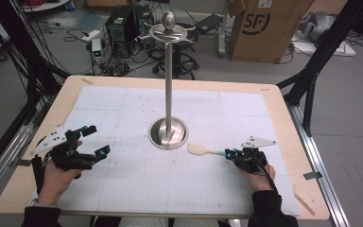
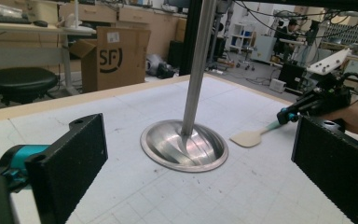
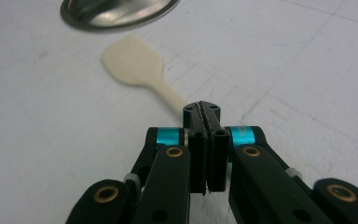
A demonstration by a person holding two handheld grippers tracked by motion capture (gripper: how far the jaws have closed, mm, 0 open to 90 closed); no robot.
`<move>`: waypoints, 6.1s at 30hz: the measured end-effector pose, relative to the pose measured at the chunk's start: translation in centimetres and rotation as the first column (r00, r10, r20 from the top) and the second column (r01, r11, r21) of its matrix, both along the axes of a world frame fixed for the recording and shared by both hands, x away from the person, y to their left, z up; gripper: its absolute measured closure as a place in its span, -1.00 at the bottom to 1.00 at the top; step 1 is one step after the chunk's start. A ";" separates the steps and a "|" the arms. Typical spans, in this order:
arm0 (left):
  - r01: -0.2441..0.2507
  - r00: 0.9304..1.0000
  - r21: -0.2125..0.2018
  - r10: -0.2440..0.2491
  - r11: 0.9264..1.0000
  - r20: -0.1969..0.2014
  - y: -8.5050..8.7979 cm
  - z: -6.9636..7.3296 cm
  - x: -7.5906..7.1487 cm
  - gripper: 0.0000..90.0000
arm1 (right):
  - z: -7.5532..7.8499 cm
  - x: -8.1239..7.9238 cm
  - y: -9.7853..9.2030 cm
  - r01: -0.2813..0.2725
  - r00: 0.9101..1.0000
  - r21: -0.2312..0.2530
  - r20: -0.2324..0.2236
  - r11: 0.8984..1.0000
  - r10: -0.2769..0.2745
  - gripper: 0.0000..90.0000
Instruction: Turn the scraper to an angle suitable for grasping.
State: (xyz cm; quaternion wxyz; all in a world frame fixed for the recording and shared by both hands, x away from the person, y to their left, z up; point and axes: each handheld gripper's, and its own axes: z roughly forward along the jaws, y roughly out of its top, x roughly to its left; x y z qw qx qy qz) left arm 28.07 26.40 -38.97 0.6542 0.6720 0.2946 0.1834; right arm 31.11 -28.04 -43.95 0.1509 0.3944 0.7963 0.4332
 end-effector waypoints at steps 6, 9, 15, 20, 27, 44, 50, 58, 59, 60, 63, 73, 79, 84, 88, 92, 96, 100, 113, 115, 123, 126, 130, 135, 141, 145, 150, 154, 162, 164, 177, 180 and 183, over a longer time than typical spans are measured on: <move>-0.009 1.000 0.022 0.009 1.000 -0.012 -0.3 -0.3 0.2 -0.91 | 0.1 1.4 1.8 -0.003 1.000 0.023 -0.027 1.000 0.004 1.00; -0.011 1.000 0.031 0.012 0.999 -0.016 -0.4 -0.4 0.4 -0.92 | -0.3 2.6 3.8 -0.026 0.998 0.006 -0.056 1.000 0.026 1.00; -0.011 1.000 0.044 0.013 0.999 -0.025 -0.4 -0.6 0.5 -0.92 | -0.9 4.4 5.3 0.015 0.997 -0.026 -0.080 1.000 -0.017 1.00; -0.010 0.999 0.047 0.012 0.999 -0.036 -0.5 -0.7 0.6 -0.92 | -1.1 4.8 5.3 0.016 0.997 -0.028 -0.079 0.999 -0.018 1.00; -0.017 0.999 0.063 0.020 0.998 -0.037 -0.7 -0.9 0.6 -0.91 | -1.0 3.4 5.8 -0.068 0.994 -0.050 -0.085 0.996 0.064 1.00; -0.017 0.999 0.068 0.019 0.998 -0.031 -0.8 -1.1 0.4 -0.92 | -0.7 -3.6 4.6 -0.222 0.971 -0.064 -0.109 0.973 0.215 1.00; -0.007 1.000 0.078 0.008 0.997 -0.009 -0.9 -1.1 0.3 -0.92 | -0.8 -4.9 3.4 -0.241 0.968 -0.039 -0.077 0.970 0.237 1.00; 0.003 1.000 0.051 -0.002 0.999 -0.017 -0.9 -1.2 0.4 -0.92 | -0.3 -5.3 -1.3 -0.062 0.996 0.011 -0.058 0.998 0.063 1.00; 0.001 1.000 0.050 0.000 0.999 -0.018 -0.9 -1.2 0.4 -0.92 | -0.4 -5.4 -1.8 -0.042 0.997 0.002 -0.059 0.999 0.042 1.00; 0.003 1.000 0.053 -0.002 0.999 -0.023 -0.9 -1.2 0.5 -0.91 | -0.6 -5.4 -2.3 -0.020 0.998 -0.004 -0.055 1.000 0.019 1.00; 0.006 0.999 0.055 -0.004 0.998 -0.036 -1.0 -1.3 0.5 -0.91 | -1.0 -5.2 -3.3 0.047 0.997 -0.003 -0.062 0.999 -0.047 1.00; 0.009 0.999 0.074 -0.006 0.997 -0.038 -1.2 -1.4 0.4 -0.92 | -1.1 -3.9 -2.2 0.075 0.996 -0.074 -0.040 0.994 -0.078 1.00; 0.010 0.999 0.094 -0.006 0.995 -0.038 -1.4 -1.6 0.4 -0.92 | -1.0 -2.7 0.2 0.078 0.997 -0.145 0.014 0.986 -0.077 1.00; 0.005 0.999 0.100 -0.001 0.995 -0.040 -1.3 -1.7 0.3 -0.91 | -1.1 -1.6 1.7 0.040 0.999 -0.142 0.017 0.989 -0.038 1.00; 0.002 0.999 0.094 0.002 0.996 -0.041 -1.3 -1.8 0.3 -0.92 | -1.1 -0.6 2.3 -0.005 1.000 -0.108 -0.007 0.994 0.004 1.00; 0.000 0.999 0.069 0.003 0.998 -0.044 -1.2 -1.7 0.2 -0.92 | -1.1 0.1 3.4 -0.034 0.999 -0.102 -0.015 0.994 0.032 1.00; 0.003 0.999 0.080 0.000 0.997 -0.045 -1.3 -1.8 0.3 -0.92 | -1.1 0.8 4.7 -0.051 0.999 -0.113 -0.001 0.992 0.051 1.00; -0.003 0.999 0.075 0.007 0.997 -0.048 -1.1 -1.9 0.3 -0.92 | -0.6 -0.4 4.7 -0.083 0.996 -0.073 0.009 0.994 0.084 1.00; -0.013 0.999 0.083 0.017 0.996 -0.049 -1.1 -2.1 0.4 -0.92 | -0.2 -3.4 7.3 -0.232 0.973 -0.057 -0.035 0.971 0.230 1.00; -0.011 0.999 0.086 0.015 0.996 -0.050 -1.1 -2.1 0.5 -0.91 | -0.3 -3.6 7.9 -0.258 0.966 -0.066 -0.043 0.964 0.255 1.00; -0.011 0.999 0.095 0.016 0.995 -0.051 -1.1 -2.1 0.5 -0.91 | -0.4 -4.1 8.5 -0.283 0.958 -0.128 -0.081 0.951 0.275 1.00; -0.011 0.999 0.097 0.016 0.995 -0.052 -1.0 -2.2 0.5 -0.91 | -0.5 -4.4 8.1 -0.268 0.962 -0.119 -0.087 0.956 0.259 1.00; -0.009 0.999 0.097 0.014 0.995 -0.048 -1.1 -2.1 0.5 -0.91 | -0.4 -4.9 7.2 -0.254 0.966 -0.133 -0.095 0.958 0.242 1.00; -0.008 0.998 0.107 0.014 0.994 -0.054 -1.1 -2.2 0.6 -0.91 | -0.3 -4.7 4.9 -0.222 0.972 -0.127 -0.105 0.967 0.209 1.00; -0.010 0.998 0.106 0.016 0.994 -0.055 -1.2 -2.3 0.6 -0.92 | -0.3 -4.3 1.9 -0.125 0.989 -0.142 -0.093 0.982 0.112 1.00; -0.008 0.999 0.108 0.014 0.994 -0.053 -1.2 -2.3 0.6 -0.92 | -0.2 -3.9 1.3 -0.124 0.989 -0.125 -0.098 0.984 0.112 1.00; -0.010 0.998 0.109 0.016 0.994 -0.053 -1.2 -2.3 0.6 -0.91 | 0.4 -3.1 0.8 -0.079 0.996 -0.069 -0.050 0.994 0.076 1.00; -0.011 0.998 0.115 0.017 0.993 -0.056 -1.3 -2.3 0.5 -0.91 | 0.3 -1.6 0.0 0.022 0.999 -0.071 -0.046 0.997 -0.025 1.00; -0.018 0.998 0.157 0.028 0.987 -0.061 -1.4 -2.7 0.5 -0.91 | -0.7 0.7 -0.7 0.083 0.992 -0.062 -0.093 0.995 -0.089 1.00; -0.018 0.998 0.159 0.028 0.987 -0.060 -1.4 -2.7 0.5 -0.92 | -0.8 0.9 -0.6 0.102 0.991 -0.068 -0.076 0.992 -0.107 1.00; -0.024 0.997 0.174 0.036 0.985 -0.069 -1.4 -2.9 0.6 -0.92 | -0.7 0.8 1.5 -0.036 0.996 -0.089 -0.079 0.995 0.029 1.00; -0.024 0.997 0.168 0.036 0.985 -0.070 -1.4 -2.9 0.7 -0.91 | -0.6 0.7 2.3 -0.066 0.994 -0.094 -0.088 0.993 0.058 1.00; -0.025 0.997 0.168 0.038 0.985 -0.071 -1.3 -2.9 0.7 -0.92 | -0.4 0.5 3.4 -0.102 0.991 -0.117 -0.094 0.988 0.091 1.00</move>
